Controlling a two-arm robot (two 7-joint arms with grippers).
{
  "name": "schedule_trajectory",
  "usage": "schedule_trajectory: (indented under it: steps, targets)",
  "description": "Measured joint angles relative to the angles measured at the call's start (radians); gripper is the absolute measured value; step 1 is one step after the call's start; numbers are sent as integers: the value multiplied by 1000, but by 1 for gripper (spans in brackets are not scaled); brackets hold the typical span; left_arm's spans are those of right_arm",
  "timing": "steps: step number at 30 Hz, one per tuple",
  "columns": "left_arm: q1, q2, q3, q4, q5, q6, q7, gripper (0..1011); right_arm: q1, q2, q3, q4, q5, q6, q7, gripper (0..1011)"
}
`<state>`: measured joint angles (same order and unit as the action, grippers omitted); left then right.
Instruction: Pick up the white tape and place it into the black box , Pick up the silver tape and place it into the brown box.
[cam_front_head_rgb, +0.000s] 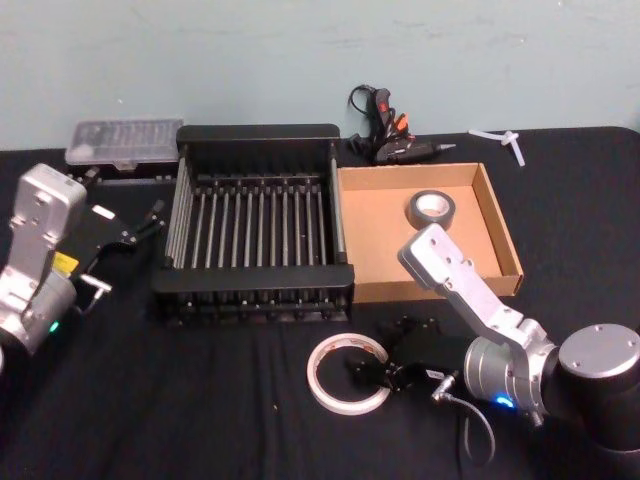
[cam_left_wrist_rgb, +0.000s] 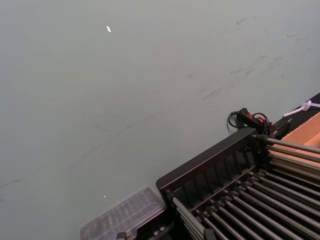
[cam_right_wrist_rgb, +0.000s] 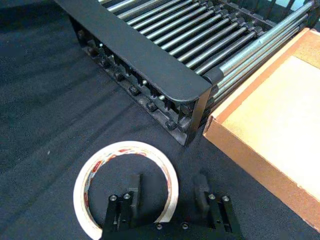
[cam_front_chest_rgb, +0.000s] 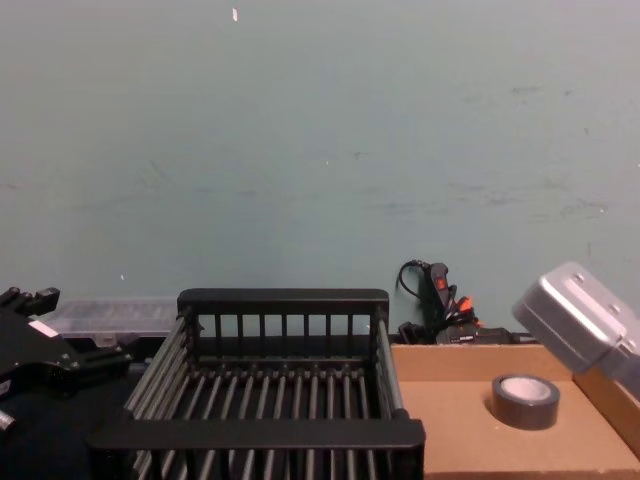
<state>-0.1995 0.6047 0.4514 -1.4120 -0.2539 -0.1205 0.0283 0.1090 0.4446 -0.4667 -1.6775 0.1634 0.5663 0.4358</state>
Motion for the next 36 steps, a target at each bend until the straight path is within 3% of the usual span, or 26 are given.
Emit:
schedule_trajectory:
  steps: [19, 31, 36]
  targets:
    - [0, 0, 0, 0, 0, 0, 0, 1001, 0, 0, 0, 0, 0, 0, 1, 113]
    - [0, 0, 0, 0, 0, 0, 0, 1001, 0, 0, 0, 0, 0, -1, 1, 87]
    - [0, 0, 0, 0, 0, 0, 0, 1001, -6, 5, 8, -4, 15, -26, 9, 87]
